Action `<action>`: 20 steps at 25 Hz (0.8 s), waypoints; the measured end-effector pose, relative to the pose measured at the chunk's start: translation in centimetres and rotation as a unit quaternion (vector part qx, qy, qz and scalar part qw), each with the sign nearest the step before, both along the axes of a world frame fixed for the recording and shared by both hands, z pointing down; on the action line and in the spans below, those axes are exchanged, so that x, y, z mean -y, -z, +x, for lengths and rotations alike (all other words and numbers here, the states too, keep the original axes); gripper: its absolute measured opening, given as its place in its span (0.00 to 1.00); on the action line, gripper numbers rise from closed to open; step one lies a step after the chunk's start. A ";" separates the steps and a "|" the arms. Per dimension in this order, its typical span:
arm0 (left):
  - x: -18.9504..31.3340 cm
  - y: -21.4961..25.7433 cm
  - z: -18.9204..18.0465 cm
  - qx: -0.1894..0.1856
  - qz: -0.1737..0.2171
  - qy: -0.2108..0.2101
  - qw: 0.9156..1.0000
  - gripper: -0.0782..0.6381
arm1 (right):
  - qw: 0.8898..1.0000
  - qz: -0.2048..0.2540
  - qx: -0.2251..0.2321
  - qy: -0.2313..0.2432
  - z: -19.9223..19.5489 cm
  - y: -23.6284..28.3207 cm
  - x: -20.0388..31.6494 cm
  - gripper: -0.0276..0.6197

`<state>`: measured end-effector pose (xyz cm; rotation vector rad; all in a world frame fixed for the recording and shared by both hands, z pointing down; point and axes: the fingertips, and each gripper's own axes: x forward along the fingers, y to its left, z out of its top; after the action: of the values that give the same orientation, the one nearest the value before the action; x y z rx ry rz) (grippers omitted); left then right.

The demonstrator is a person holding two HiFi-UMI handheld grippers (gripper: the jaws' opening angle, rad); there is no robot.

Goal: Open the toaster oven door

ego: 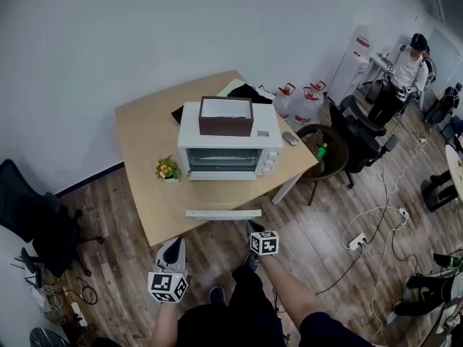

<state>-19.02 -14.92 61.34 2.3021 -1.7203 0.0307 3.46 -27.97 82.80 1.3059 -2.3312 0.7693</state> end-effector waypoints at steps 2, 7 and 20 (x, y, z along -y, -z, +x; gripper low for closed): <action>-0.1 0.0 -0.3 0.001 -0.001 0.000 1.000 0.11 | 1.000 0.021 0.011 -0.016 0.2 1.9 -0.1 0.05; -0.8 0.2 -0.2 0.004 0.001 -0.007 1.000 0.11 | 0.996 0.077 0.019 -0.047 1.3 6.4 -1.4 0.05; -0.5 0.8 0.3 0.040 0.013 -0.012 0.999 0.11 | 0.973 0.205 0.051 -0.098 3.1 17.8 -5.5 0.05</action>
<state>-18.77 -14.38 60.54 2.3707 -1.7415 0.1070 6.55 -22.48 64.97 1.7251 -2.5628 0.4258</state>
